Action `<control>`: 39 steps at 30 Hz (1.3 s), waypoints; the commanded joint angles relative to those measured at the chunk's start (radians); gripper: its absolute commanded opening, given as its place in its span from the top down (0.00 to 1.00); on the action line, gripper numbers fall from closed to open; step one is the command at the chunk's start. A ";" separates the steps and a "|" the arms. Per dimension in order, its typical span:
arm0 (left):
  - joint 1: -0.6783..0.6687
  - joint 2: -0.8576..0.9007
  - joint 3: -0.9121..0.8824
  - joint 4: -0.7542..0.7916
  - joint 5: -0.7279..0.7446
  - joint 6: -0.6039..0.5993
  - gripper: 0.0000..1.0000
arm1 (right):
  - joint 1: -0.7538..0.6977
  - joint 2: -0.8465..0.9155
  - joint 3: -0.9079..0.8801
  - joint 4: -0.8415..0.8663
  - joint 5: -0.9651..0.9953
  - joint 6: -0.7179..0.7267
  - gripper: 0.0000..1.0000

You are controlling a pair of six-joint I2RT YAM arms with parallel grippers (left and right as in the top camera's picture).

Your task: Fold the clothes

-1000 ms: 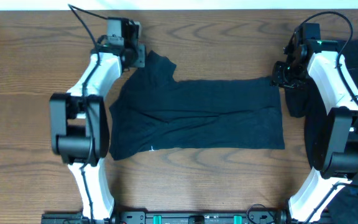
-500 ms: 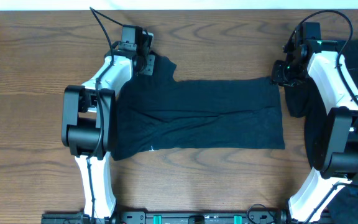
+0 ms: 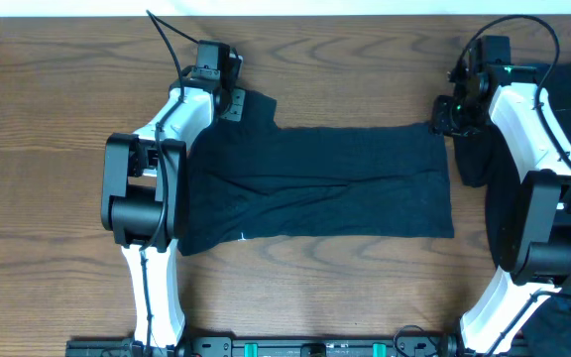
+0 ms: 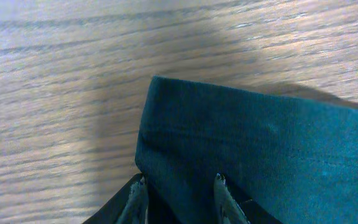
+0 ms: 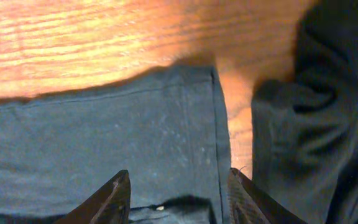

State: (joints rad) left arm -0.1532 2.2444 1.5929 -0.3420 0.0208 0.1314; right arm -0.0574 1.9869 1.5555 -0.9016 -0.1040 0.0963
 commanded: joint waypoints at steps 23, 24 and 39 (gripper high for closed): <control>0.008 0.045 -0.015 -0.013 -0.074 -0.039 0.63 | 0.013 -0.004 -0.251 0.420 -0.032 -0.136 0.52; 0.008 0.045 -0.015 -0.010 -0.074 -0.039 0.63 | 0.013 -0.004 -0.259 0.438 -0.031 -0.136 0.52; 0.008 0.045 -0.015 -0.004 -0.074 -0.039 0.62 | 0.013 -0.004 -0.344 0.576 0.029 -0.136 0.48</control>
State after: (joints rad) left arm -0.1535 2.2444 1.5940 -0.3359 -0.0116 0.1013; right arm -0.0574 1.9869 1.2213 -0.3386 -0.0944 -0.0231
